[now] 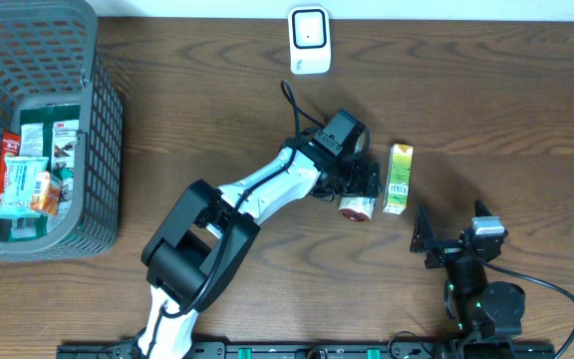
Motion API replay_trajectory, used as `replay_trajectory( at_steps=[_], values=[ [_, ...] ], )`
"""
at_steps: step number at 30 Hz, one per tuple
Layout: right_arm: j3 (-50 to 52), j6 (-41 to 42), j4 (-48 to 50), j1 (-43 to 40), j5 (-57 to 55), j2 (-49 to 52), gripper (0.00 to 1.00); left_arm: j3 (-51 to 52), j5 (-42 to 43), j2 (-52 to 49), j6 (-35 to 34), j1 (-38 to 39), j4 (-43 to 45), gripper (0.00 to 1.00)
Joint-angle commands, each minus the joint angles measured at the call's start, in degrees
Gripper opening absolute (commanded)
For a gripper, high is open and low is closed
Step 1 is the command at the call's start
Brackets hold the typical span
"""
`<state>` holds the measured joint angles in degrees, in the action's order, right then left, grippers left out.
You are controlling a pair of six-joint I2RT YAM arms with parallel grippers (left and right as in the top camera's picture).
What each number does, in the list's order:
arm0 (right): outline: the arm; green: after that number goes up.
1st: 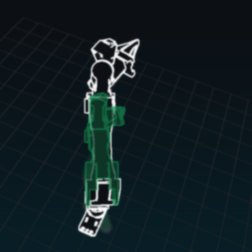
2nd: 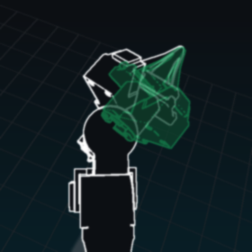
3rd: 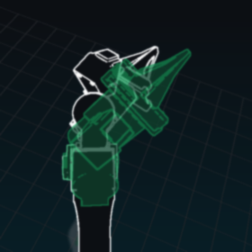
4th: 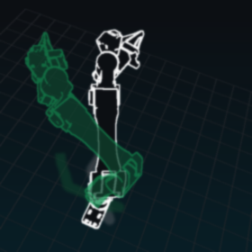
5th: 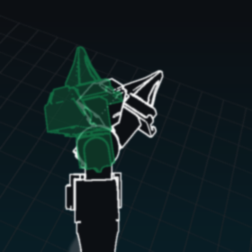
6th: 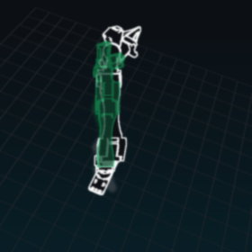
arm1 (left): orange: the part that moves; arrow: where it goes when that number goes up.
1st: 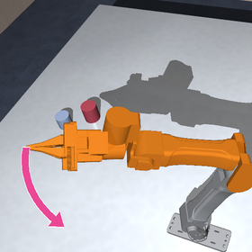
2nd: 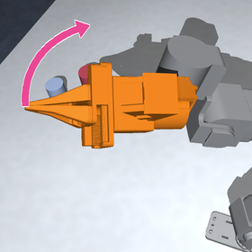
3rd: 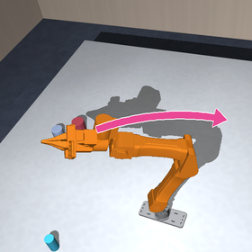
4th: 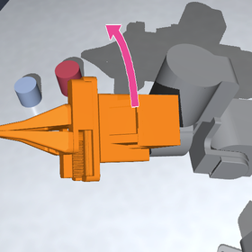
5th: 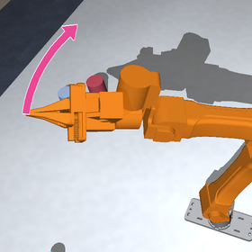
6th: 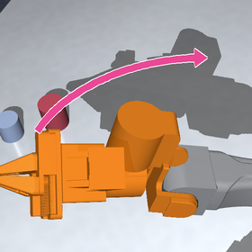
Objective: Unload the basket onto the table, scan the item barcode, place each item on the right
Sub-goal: 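Set the jar down beside the carton and open the left gripper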
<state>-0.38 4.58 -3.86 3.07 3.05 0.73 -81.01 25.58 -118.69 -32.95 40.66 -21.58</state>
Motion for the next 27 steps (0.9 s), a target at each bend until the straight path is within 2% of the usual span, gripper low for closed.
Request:
replay_trajectory(
  at_steps=[1, 13, 18, 23, 24, 25, 26, 27],
  values=[
    [0.07, 0.74, -0.24, 0.35, 0.24, -0.2, 0.99, -0.52, 0.33, 1.25, 1.9, -0.87, 0.09, 0.96],
    [0.07, 0.74, -0.24, 0.35, 0.24, -0.2, 0.99, -1.64, -1.81, 10.19, 4.5, -3.67, -1.33, 0.97],
    [0.07, 0.74, -0.22, 0.35, 0.24, -0.2, 0.99, -1.64, -13.9, 19.74, 7.87, -5.29, -15.04, 0.98],
    [0.07, 0.74, -0.24, 0.35, 0.24, -0.2, 0.99, -1.62, -32.17, 31.43, 9.38, -7.28, -30.95, 0.97],
    [0.07, 0.74, -0.24, 0.35, 0.24, -0.2, 0.99, -1.62, -34.93, 33.64, 9.44, -7.89, -33.29, 0.91],
    [0.07, 0.74, -0.24, 0.35, 0.24, -0.2, 0.99, -1.62, -36.98, 35.63, 9.88, -8.63, -35.34, 0.64],
    [0.07, 0.74, -0.24, 0.35, 0.24, -0.2, 0.99, -1.62, -38.49, 37.4, 10.03, -9.57, -37.31, 0.45],
    [0.07, 0.74, -0.24, 0.35, 0.24, -0.2, 0.99, -1.62, -39.69, 39.34, 10.03, -10.97, -39.58, 0.33]
  ],
)
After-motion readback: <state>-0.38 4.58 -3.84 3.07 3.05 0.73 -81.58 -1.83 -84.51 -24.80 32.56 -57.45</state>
